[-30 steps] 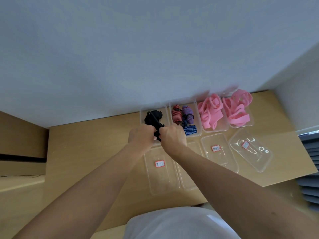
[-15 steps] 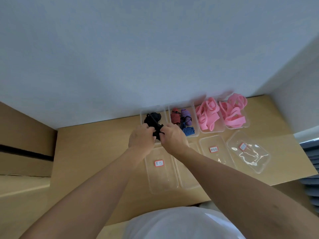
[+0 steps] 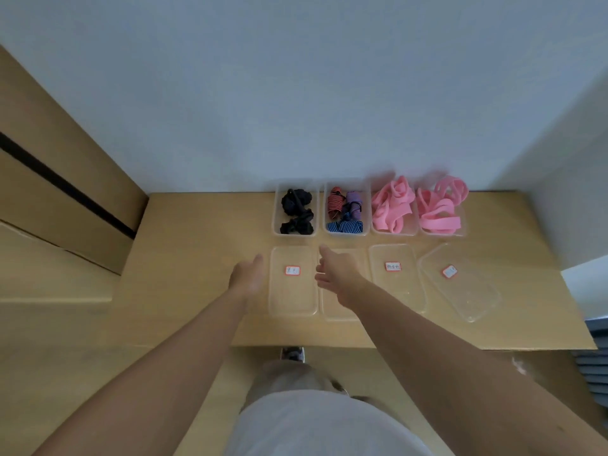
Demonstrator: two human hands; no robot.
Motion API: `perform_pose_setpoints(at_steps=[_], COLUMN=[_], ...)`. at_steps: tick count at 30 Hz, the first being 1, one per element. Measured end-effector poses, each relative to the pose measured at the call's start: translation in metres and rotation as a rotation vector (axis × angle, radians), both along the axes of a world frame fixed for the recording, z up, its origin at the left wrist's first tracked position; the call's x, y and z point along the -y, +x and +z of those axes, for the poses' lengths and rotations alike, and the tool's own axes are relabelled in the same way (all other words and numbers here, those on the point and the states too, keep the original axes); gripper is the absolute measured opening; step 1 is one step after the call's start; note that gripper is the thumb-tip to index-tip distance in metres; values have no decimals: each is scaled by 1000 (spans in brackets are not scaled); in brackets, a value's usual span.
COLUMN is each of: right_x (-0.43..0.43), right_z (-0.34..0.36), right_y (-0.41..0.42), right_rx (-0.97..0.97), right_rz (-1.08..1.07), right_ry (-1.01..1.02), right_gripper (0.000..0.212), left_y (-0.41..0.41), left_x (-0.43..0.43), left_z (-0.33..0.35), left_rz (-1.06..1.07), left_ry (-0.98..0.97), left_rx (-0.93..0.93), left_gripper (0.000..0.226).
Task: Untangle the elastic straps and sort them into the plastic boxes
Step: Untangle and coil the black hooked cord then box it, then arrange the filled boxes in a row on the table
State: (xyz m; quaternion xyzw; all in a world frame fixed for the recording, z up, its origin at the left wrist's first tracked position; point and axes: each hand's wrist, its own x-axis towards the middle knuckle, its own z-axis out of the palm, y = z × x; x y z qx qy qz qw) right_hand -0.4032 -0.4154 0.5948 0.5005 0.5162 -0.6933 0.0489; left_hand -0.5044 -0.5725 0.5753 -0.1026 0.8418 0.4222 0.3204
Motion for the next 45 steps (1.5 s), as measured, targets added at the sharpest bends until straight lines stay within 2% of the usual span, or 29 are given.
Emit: perform_pose_setpoints(at_steps=[3,7,11,17,20,25,30,33,36,39,43,45], right_x=[22,39,44,39,45,59,60,50,35,17,4,3], right_z=[-13,-23,-34,-42,-45,-51,-41,-32,-27,-23,-21,-20], right_y=[20,36,42,41,36,19,-6,-27,-50,-70,-84,-88], right_rx=[34,55,87,117,143,161,81,66,85,97,142,164], right_rz=[32,81,111,52,38,45,-49,-141,-218,-267,-263,-264], right_ry=[-27,-36,17,32,49,259,362,454,510,481,489,496], right_gripper=[55,52,65,49,36,9,13,7,12,25,11,19], left_y=[28,47,49,38,30,10,-27,-52,-73,-91,-105,-109], left_x=[14,20,16,29,41,63,59,39,13,-10,-31,-37], left_z=[-13,-19,-25,-41,-43,-41,-29,-18,-10,-6,-7,-10], left_rz=[6,-8,40,-51,-162,-261,-248,-257,-273,-339,-349,-328], left_ry=[99,99,105,42,37,142,265,309,340,343,290,264], left_rx=[96,86,114,56,-11,-53,-98,-132,-143,-161,-182,-175], left_gripper=[37,29,28,25,27,17,9,6,10,20,15,15])
